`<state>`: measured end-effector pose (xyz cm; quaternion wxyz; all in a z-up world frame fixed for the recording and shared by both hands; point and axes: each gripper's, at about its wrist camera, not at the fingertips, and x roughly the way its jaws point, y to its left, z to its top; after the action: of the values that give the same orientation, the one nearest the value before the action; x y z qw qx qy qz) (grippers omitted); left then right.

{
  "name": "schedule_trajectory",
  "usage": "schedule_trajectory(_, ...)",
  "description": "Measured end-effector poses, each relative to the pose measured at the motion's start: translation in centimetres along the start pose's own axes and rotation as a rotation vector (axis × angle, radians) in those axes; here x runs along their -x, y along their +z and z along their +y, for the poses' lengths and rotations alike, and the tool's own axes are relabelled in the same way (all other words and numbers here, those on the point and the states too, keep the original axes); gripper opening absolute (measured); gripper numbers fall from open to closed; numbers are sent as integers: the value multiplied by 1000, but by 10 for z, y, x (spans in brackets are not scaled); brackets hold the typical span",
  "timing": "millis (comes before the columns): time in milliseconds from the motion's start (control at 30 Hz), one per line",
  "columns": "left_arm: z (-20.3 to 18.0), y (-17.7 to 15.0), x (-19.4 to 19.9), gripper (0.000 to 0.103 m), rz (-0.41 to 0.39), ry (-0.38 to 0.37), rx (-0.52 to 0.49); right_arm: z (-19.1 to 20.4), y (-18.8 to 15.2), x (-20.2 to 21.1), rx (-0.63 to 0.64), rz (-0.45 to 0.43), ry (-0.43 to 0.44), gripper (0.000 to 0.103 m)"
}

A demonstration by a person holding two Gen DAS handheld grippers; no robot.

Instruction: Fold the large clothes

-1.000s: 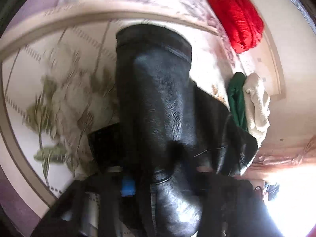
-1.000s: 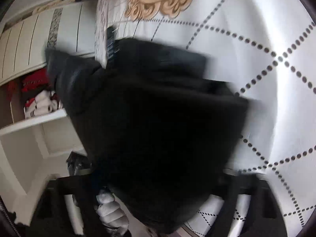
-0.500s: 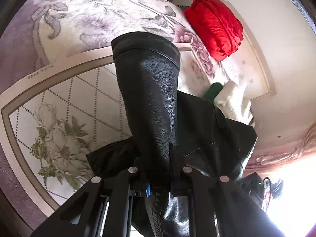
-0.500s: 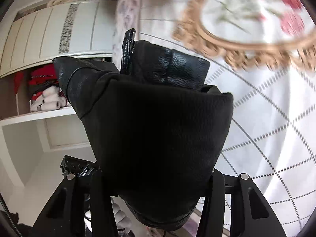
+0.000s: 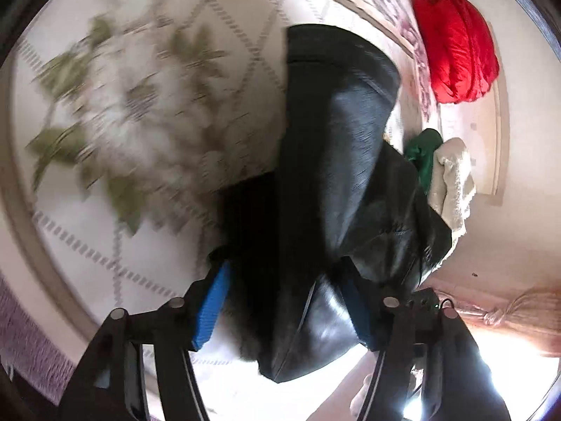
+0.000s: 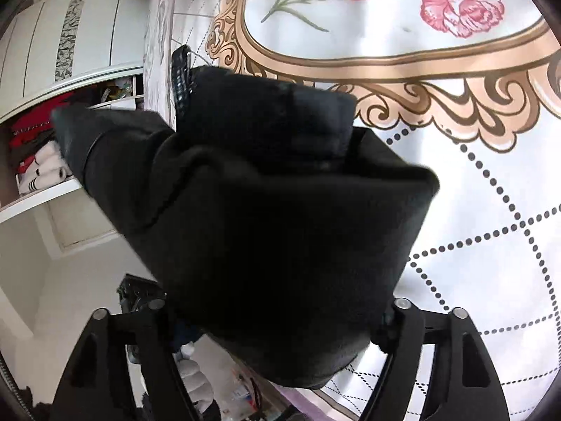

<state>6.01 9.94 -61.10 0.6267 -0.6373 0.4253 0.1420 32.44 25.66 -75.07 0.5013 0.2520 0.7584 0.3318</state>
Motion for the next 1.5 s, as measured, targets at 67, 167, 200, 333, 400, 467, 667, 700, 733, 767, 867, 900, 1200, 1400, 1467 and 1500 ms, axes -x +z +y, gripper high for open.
schedule_trajectory(67,10,-3,-3,71,-6,-12,34,-1,2,2,-9,-10,6,87)
schedule_trajectory(167,13,3,-21,73,-3,-38,70,-20,-4,-2,-46,9,34,91)
schedule_trajectory(200,13,5,-29,75,4,-53,72,-24,-6,-6,-55,24,44,91)
schedule_trajectory(333,-4,8,-39,79,-54,-35,34,-37,-8,-22,-101,49,120,91)
schedule_trajectory(400,-13,5,-39,74,-103,-34,-4,-37,-5,-25,-108,35,141,91)
schedule_trajectory(467,-24,3,-36,45,-154,-25,-60,-33,-2,-28,-106,10,147,92)
schedule_trajectory(667,-59,8,-23,23,-207,-42,-142,-18,-4,-23,-90,-167,141,61)
schedule_trajectory(700,-65,8,-20,22,-209,-37,-158,-13,-5,-20,-71,-185,136,57)
schedule_trajectory(733,-69,8,-19,22,-208,-37,-167,-9,-6,-18,-67,-197,138,56)
schedule_trajectory(767,-74,7,-15,22,-210,-40,-173,-5,-6,-14,-65,-208,139,54)
schedule_trajectory(867,-90,3,-6,21,-227,-48,-188,14,-4,-2,-24,-225,128,50)
schedule_trajectory(900,-93,2,-1,21,-234,-52,-190,21,-4,2,-9,-228,124,49)
schedule_trajectory(1200,-190,-7,39,21,-339,-102,-286,94,13,71,119,-250,177,48)
schedule_trajectory(1400,-284,-3,33,21,-379,-198,-276,147,57,143,178,-302,196,48)
schedule_trajectory(1467,-322,-4,19,21,-403,-234,-269,168,86,175,204,-320,193,48)
schedule_trajectory(1500,-336,-4,12,21,-411,-253,-261,177,103,194,220,-327,186,48)
